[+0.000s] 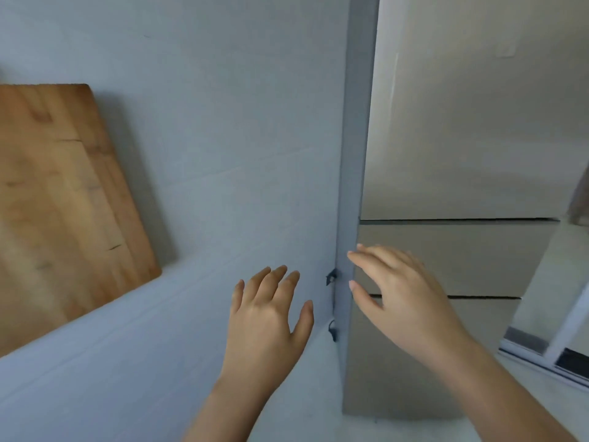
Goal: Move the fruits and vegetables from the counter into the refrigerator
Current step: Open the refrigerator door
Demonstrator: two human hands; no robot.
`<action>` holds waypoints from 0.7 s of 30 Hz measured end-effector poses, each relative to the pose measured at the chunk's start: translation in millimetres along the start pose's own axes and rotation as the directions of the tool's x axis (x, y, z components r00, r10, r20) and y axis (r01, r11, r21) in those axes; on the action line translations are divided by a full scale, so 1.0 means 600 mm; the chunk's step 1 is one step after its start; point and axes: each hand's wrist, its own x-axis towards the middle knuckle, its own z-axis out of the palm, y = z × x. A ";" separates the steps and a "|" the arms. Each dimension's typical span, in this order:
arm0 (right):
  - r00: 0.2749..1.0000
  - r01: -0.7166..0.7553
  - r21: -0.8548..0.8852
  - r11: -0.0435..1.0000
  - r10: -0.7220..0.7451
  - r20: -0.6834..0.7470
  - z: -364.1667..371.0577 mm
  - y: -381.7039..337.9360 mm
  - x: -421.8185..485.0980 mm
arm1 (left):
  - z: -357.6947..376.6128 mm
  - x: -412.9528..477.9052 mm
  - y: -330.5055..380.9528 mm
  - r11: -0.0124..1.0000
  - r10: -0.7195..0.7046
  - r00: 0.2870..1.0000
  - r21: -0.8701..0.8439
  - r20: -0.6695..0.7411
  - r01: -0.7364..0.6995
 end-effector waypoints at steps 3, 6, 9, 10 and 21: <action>0.998 -0.053 -0.035 0.998 0.053 -0.016 0.031 0.012 0.055 | 0.026 0.066 -0.037 0.997 0.022 1.000 -0.072 -0.005 -0.023; 0.995 -0.092 -0.083 0.992 0.089 -0.040 0.067 0.028 0.091 | 0.061 0.125 -0.064 0.986 0.044 0.999 -0.162 0.010 -0.041; 0.992 -0.122 -0.109 0.987 0.118 -0.044 0.101 0.052 0.114 | 0.106 0.164 -0.076 0.962 0.070 0.996 -0.269 0.049 -0.054; 0.991 -0.130 -0.122 0.984 0.126 -0.045 0.111 0.062 0.120 | 0.120 0.174 -0.077 0.951 0.073 0.995 -0.304 0.063 -0.051; 0.980 -0.181 -0.179 0.967 0.163 -0.110 0.214 0.218 0.198 | 0.285 0.337 -0.056 0.764 0.051 0.975 -0.637 0.215 0.100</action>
